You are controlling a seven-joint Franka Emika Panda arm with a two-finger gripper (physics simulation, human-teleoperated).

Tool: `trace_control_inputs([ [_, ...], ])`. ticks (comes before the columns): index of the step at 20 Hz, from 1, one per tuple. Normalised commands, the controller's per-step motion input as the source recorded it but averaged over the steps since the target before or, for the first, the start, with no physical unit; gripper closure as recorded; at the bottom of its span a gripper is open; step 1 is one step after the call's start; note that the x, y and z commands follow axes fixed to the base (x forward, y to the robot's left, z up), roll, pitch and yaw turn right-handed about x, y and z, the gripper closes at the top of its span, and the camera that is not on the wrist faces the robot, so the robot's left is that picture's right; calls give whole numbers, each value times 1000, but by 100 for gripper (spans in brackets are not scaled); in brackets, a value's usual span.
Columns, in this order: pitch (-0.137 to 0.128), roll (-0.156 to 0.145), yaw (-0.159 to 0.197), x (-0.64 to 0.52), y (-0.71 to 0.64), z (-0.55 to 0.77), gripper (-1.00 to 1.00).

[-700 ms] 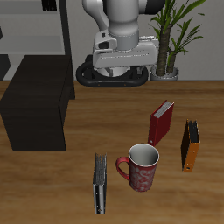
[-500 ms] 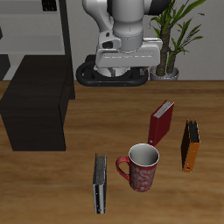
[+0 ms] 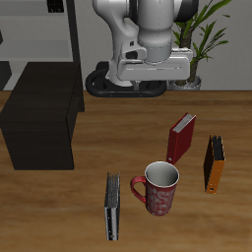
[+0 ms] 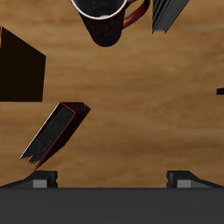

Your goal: Place the red book upright on top of the shelf

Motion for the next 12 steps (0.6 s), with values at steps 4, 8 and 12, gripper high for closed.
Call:
trace_control_inputs([
  [4,6,25,-60,151,295,-160,-100],
  [8,-6,-7,-42,47,124,-53,-100],
  [12,19,-3,-36,10,121,-147,-100],
])
